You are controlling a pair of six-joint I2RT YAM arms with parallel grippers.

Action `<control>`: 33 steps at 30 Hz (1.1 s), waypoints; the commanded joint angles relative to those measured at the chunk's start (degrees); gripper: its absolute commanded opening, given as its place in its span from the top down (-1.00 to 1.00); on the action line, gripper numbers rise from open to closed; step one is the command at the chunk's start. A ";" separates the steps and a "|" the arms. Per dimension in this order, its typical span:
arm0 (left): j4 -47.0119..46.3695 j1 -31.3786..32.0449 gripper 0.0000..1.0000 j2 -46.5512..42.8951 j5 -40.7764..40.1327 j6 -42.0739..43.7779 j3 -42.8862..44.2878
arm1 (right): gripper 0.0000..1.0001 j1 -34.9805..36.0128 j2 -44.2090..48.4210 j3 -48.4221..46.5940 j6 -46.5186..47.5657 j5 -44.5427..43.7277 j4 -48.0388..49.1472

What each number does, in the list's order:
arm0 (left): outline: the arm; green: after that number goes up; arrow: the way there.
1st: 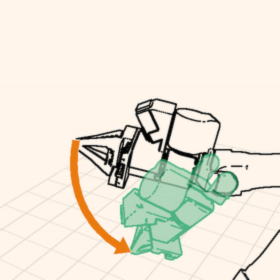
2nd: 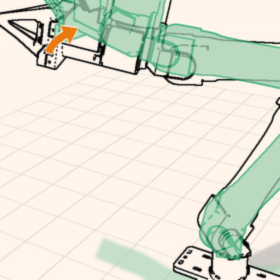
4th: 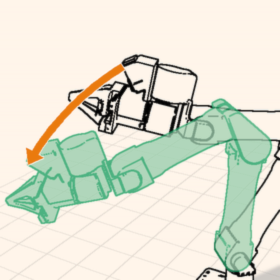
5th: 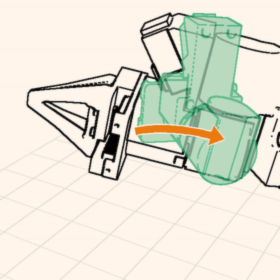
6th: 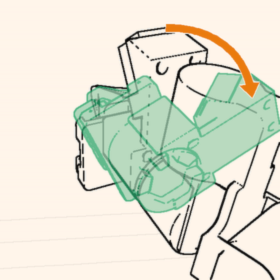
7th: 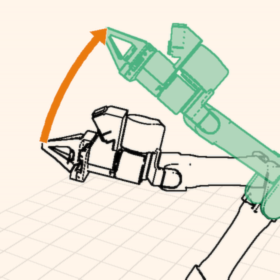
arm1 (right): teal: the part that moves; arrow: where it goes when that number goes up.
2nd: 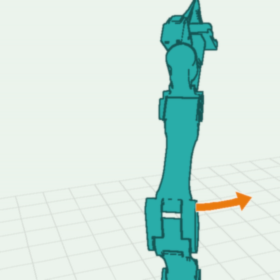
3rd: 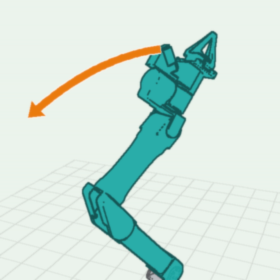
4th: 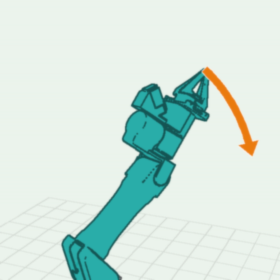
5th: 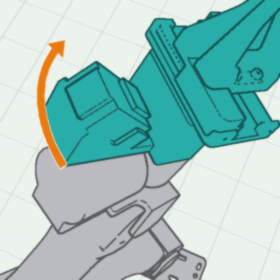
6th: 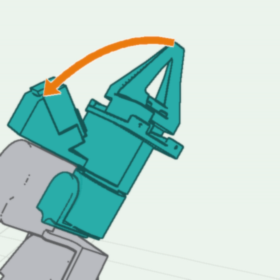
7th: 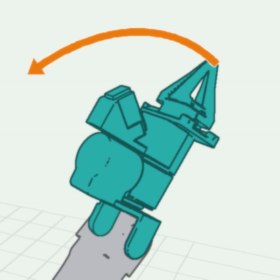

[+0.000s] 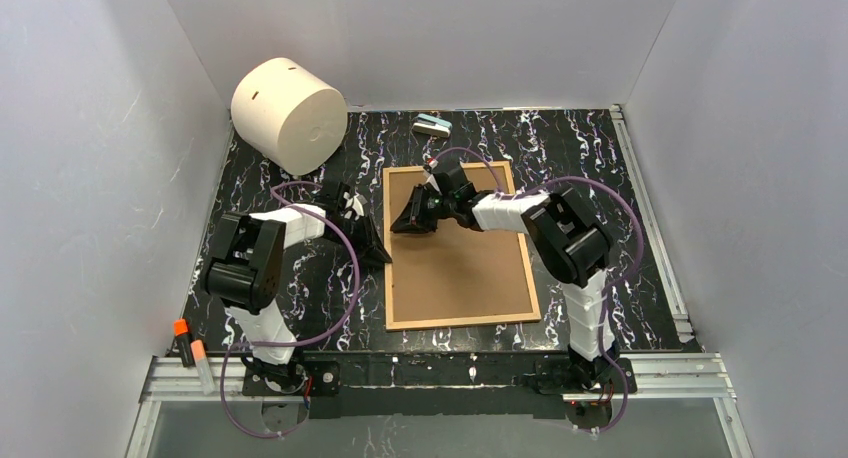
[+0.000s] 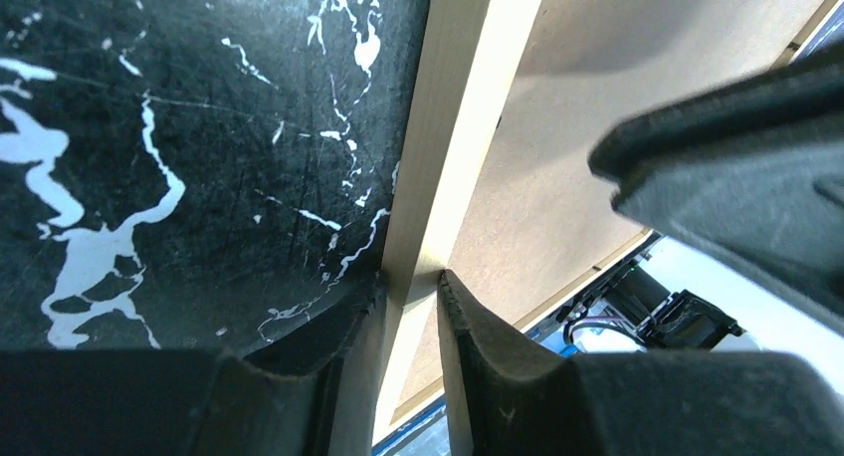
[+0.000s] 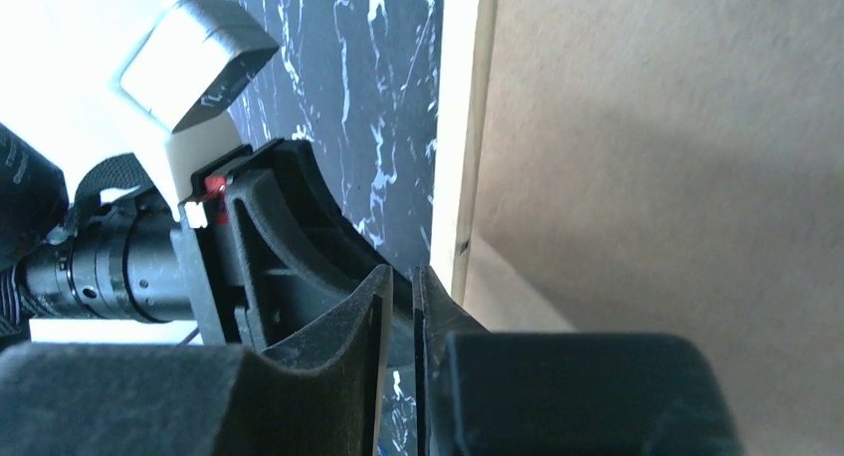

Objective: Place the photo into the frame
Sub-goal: Install the photo frame at the center of the board.

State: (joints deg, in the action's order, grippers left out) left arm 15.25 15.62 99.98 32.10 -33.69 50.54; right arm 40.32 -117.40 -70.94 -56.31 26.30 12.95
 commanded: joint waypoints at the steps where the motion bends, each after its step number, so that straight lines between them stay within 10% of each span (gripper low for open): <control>1: -2.30 0.67 0.58 6.59 -16.72 2.34 -2.76 | 0.61 -0.85 -3.76 -3.80 0.79 5.01 2.47; 33: -2.14 0.61 0.75 8.91 -17.51 2.05 -4.58 | 0.86 -1.29 -7.80 -2.11 1.18 4.24 2.67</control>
State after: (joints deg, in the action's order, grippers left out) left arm 13.47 15.20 101.95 34.30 -34.28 50.63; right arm 39.27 -124.36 -73.23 -57.32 32.01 18.04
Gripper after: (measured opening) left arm 0.204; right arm 0.077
